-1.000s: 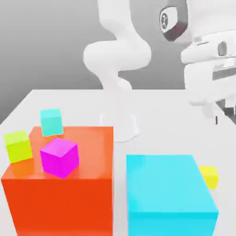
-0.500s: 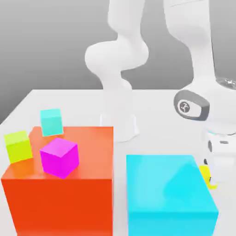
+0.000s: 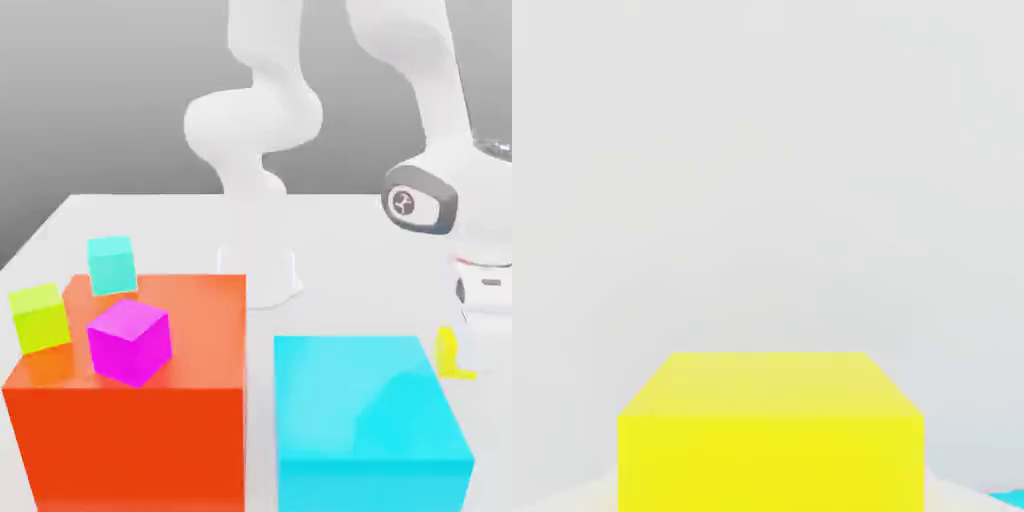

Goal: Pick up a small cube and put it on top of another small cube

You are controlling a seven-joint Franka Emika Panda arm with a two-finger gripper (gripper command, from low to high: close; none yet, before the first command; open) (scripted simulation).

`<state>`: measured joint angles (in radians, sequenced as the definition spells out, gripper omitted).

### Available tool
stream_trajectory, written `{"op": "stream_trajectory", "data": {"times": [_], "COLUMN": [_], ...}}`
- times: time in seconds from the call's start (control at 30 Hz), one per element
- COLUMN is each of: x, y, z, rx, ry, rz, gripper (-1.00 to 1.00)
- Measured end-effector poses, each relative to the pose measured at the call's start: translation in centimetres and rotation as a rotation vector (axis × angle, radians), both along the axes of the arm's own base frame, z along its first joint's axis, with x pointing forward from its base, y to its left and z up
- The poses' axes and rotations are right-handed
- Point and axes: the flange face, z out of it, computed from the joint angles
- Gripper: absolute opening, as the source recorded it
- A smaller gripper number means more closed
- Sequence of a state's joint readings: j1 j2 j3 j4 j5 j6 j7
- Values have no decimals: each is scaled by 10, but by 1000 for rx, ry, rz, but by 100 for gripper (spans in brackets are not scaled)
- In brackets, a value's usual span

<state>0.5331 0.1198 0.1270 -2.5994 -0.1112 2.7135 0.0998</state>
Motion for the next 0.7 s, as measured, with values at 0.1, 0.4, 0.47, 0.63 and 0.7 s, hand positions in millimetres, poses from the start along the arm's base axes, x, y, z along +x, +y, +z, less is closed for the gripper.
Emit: {"op": "stream_trajectory", "data": {"times": [0.1, 0.4, 0.47, 0.63, 0.7], "x": [57, 157, 154, 137, 135], "y": [-34, -275, -327, -392, -394], "z": [36, 178, 211, 206, 182], "rx": [-31, -33, -20, 35, 37], "ry": [-22, -27, -20, 3, 3], "rz": [-83, -775, -915, -1121, -1129], "gripper": [-100, -100, -100, -100, 100]}}
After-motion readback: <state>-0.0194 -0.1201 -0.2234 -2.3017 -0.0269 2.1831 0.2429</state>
